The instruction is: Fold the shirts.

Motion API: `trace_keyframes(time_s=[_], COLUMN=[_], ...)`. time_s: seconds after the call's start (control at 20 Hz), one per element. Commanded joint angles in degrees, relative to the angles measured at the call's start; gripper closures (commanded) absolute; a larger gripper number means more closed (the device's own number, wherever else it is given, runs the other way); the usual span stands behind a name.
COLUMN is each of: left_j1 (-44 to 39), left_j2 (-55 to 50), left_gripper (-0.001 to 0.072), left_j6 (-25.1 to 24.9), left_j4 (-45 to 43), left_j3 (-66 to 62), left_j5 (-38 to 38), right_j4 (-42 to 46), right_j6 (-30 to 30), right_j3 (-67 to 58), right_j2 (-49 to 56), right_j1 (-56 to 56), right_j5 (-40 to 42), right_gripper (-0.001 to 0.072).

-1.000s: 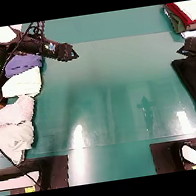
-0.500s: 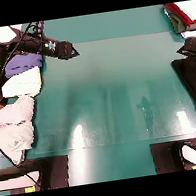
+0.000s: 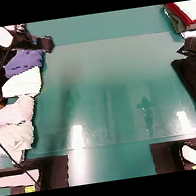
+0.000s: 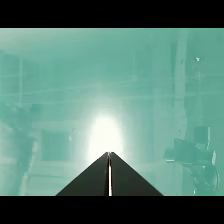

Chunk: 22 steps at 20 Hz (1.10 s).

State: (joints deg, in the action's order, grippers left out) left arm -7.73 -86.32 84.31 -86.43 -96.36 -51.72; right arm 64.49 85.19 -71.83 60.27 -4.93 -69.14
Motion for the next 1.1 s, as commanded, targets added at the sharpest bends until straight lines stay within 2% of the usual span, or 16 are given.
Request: trace_keyframes(time_s=[0.0, 0.3, 0.45, 0.65, 0.7, 0.75, 0.8, 0.85, 0.9, 1.05], left_j1=[7.93, 16.2, 16.59, 16.59, 16.59, 16.59, 16.59, 16.59, 16.59, 16.35], left_j2=[-4.55, -14.73, -17.59, -20.11, -20.41, -20.63, -20.65, -20.61, -20.61, -20.5], left_gripper=[-0.001, -0.0011, -0.0011, 0.0003, 0.0196, 0.0333, 0.0422, 0.0581, 0.0684, 0.0684], left_j6=[2.69, 2.08, -0.76, -0.74, -0.81, -0.81, -0.76, -0.76, -0.74, -0.74], left_j4=[-7.61, -5.05, -4.48, -4.5, -4.48, -4.46, -4.44, -4.44, -4.42, -1.51], left_j3=[-0.07, -0.07, -0.17, -0.2, -0.17, -0.2, -0.2, -0.24, -1.01, -6.99], left_j5=[4.81, 9.18, 10.73, 11.74, 11.93, 12.44, 12.96, 13.46, 12.76, 5.92], right_j4=[-0.04, -0.52, -0.55, -1.18, -1.64, -2.01, -2.01, -2.01, -2.01, -2.01], right_j6=[0.04, 0.09, 0.11, 0.09, 0.09, 0.09, 0.09, 0.11, 0.09, 0.11], right_j3=[-0.04, 3.41, 6.34, 6.69, 6.69, 6.69, 6.69, 6.69, 6.69, 6.36], right_j2=[0.0, -0.07, -0.02, -0.07, -0.04, -0.07, -0.07, -0.07, -0.07, -0.07], right_j1=[0.04, 0.07, 0.07, 0.04, 0.07, 0.07, 0.07, 0.04, 0.04, 0.04], right_j5=[-0.31, -0.5, -0.13, 1.05, 1.6, 1.95, 2.03, 1.99, 1.9, 1.92], right_gripper=[0.0694, 0.0694, 0.0695, 0.0695, 0.0694, 0.0694, 0.0695, 0.0694, 0.0694, 0.0694])
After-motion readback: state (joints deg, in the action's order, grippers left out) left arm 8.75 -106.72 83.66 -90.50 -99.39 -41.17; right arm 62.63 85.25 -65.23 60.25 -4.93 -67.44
